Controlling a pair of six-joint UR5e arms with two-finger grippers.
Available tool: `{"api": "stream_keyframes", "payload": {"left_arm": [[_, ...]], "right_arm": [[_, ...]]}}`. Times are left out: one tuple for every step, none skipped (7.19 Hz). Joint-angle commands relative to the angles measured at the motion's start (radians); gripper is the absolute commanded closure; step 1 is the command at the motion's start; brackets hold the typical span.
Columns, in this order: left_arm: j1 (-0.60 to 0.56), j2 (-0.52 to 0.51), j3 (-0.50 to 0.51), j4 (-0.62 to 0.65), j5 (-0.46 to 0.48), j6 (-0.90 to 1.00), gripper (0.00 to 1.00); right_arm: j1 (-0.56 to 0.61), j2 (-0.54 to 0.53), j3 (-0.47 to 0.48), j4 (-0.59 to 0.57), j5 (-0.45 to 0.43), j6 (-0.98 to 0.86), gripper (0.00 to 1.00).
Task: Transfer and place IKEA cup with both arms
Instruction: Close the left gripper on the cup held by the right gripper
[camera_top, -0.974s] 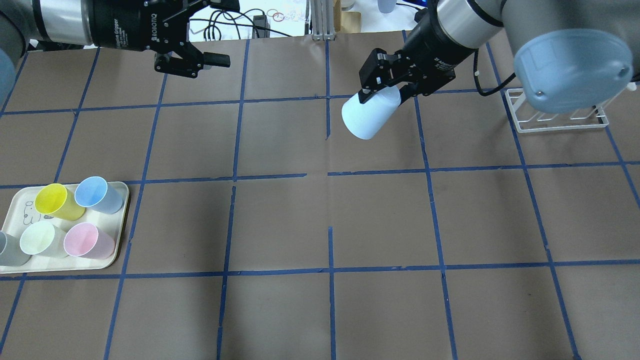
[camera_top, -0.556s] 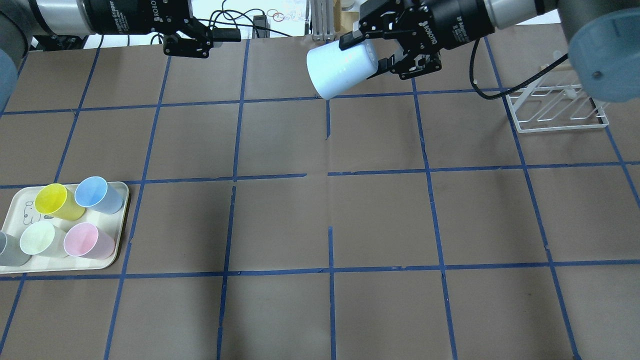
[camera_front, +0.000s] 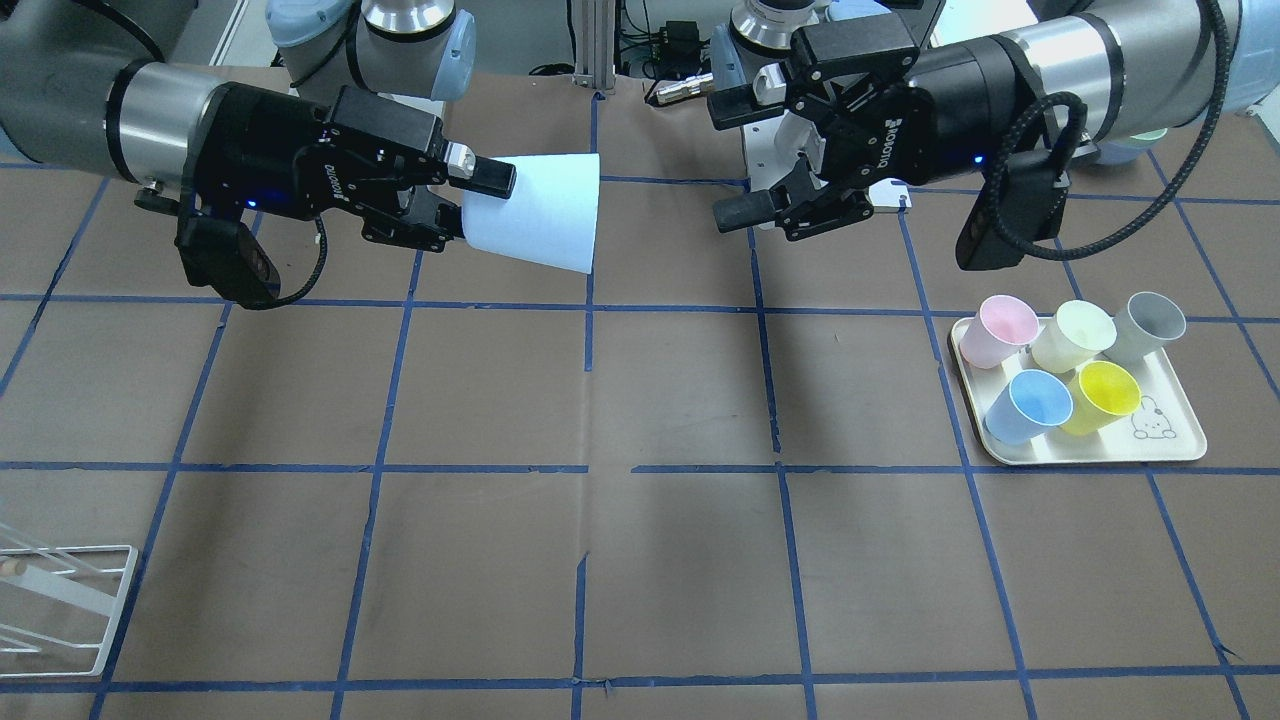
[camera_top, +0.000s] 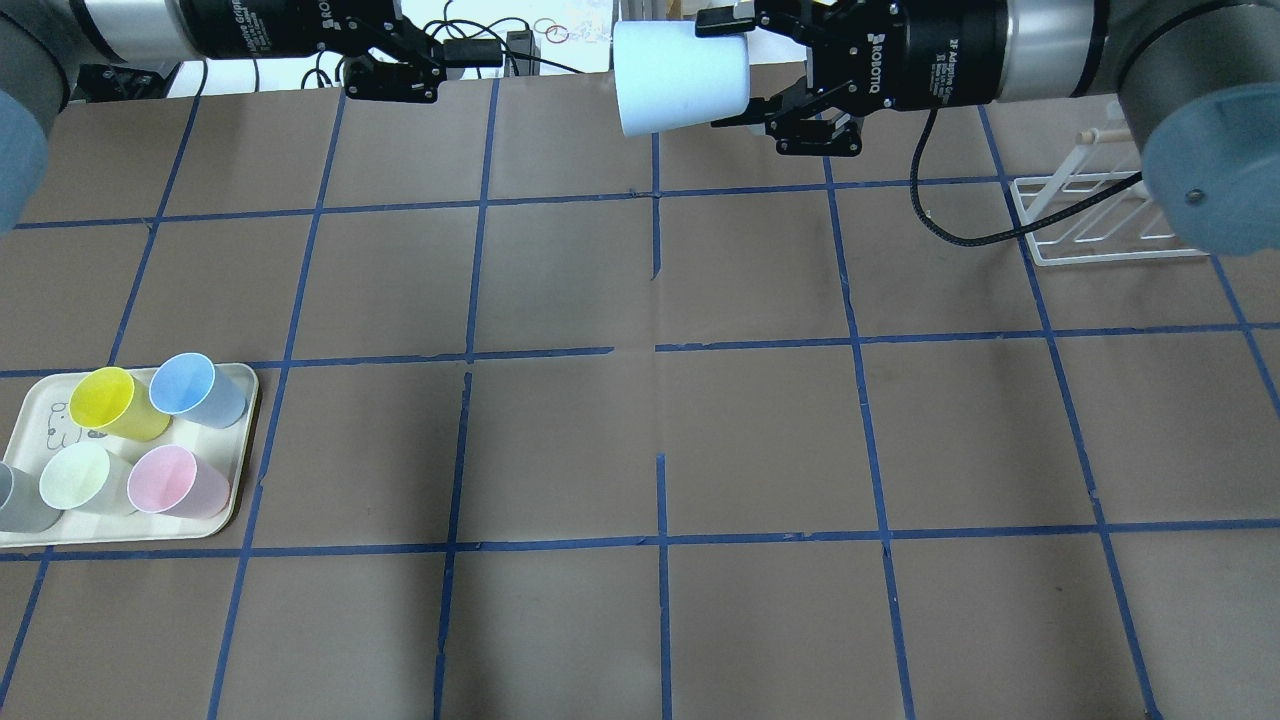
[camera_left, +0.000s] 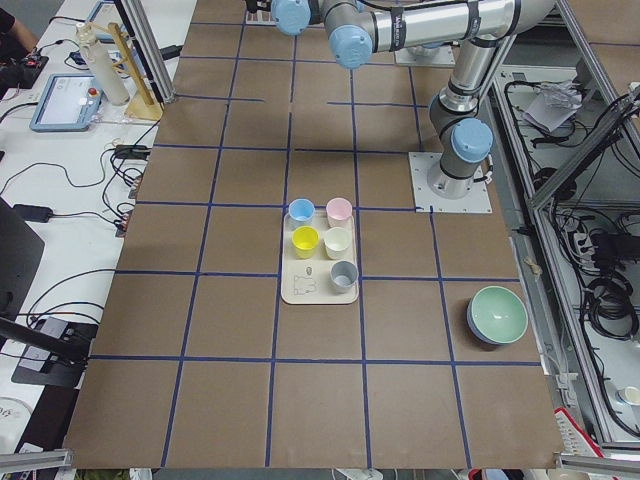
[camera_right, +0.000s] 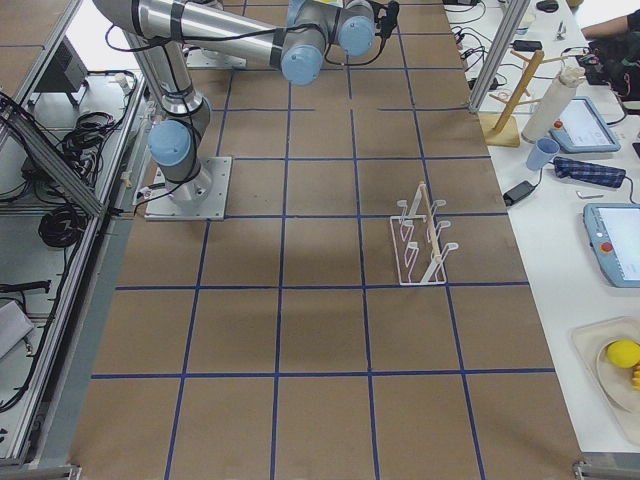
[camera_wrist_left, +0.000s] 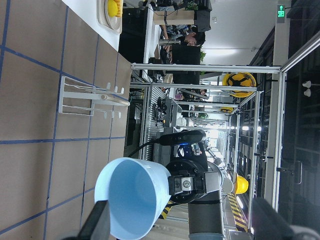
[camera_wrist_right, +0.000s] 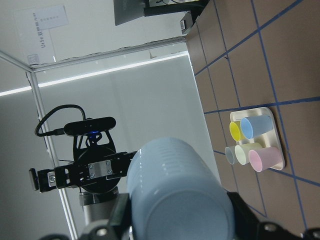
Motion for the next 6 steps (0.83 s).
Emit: {"api": "stream_keyframes", "payload": {"left_arm": [[-0.034, -0.009, -0.011, 0.026, -0.014, -0.007, 0.0], [-0.042, -0.012, -0.011, 0.031, -0.014, -0.01, 0.0], [-0.045, -0.014, -0.017, 0.031, -0.016, -0.012, 0.0], [-0.047, -0.009, -0.017, 0.031, -0.016, -0.013, 0.0], [-0.047, -0.001, -0.028, 0.029, -0.014, -0.013, 0.0], [-0.047, 0.008, -0.036, 0.029, -0.01, -0.013, 0.11]], "right_arm": [[0.007, 0.004, 0.034, 0.0, 0.079, 0.003, 1.0], [0.03, 0.005, 0.034, 0.0, 0.084, 0.01, 1.0], [0.059, 0.007, 0.034, 0.001, 0.101, 0.011, 1.0], [0.087, 0.021, 0.033, 0.0, 0.117, 0.011, 1.0], [0.099, 0.028, 0.031, -0.002, 0.118, 0.013, 1.0], [0.099, 0.038, 0.03, -0.005, 0.116, 0.011, 1.0]]}}
